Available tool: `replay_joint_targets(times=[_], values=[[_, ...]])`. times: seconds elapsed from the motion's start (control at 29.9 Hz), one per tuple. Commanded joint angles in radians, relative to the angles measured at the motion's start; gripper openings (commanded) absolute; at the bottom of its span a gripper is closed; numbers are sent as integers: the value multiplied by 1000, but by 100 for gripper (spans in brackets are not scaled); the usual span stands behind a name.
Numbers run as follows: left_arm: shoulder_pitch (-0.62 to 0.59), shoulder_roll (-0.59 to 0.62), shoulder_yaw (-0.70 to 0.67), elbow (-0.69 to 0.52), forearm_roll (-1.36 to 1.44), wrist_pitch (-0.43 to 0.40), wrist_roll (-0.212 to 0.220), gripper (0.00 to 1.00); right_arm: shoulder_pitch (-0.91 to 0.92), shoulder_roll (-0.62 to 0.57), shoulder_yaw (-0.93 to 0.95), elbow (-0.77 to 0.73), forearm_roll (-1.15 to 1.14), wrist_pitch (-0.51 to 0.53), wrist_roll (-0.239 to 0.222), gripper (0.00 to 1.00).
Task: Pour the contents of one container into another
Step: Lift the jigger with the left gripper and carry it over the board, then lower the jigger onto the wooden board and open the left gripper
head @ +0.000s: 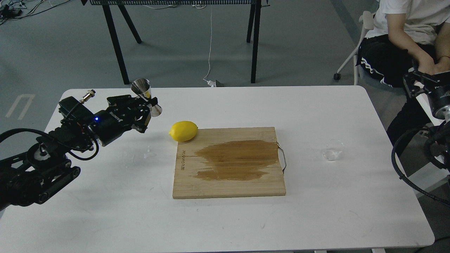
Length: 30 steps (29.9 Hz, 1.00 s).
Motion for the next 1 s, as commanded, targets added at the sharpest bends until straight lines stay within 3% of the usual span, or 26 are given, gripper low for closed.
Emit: replay_joint_targets(times=[0.0, 0.1, 0.27, 0.53, 0.64, 0.77, 0.97], values=[[-56, -101, 1, 3, 80, -81, 9, 6, -21, -13, 7, 0, 0, 0, 1, 100], [-85, -193, 3, 9, 80, -130, 27, 6, -27, -35, 9, 0, 1, 0, 4, 100], [-97, -325, 46, 19, 80, -142, 87, 6, -47, -39, 33, 0, 1, 0, 4, 100], [-83, -380, 124, 181, 80, -138, 91, 6, -54, -48, 35, -5, 1, 0, 5, 100], [-82, -391, 171, 187, 80, -138, 99, 6, -57, -45, 35, -6, 0, 0, 5, 100], [-82, -440, 222, 200, 80, -138, 143, 7, -58, -38, 35, -6, 1, 0, 5, 100], [-86, -512, 245, 275, 80, -138, 148, 8, -58, -39, 36, -3, 0, 0, 5, 100]])
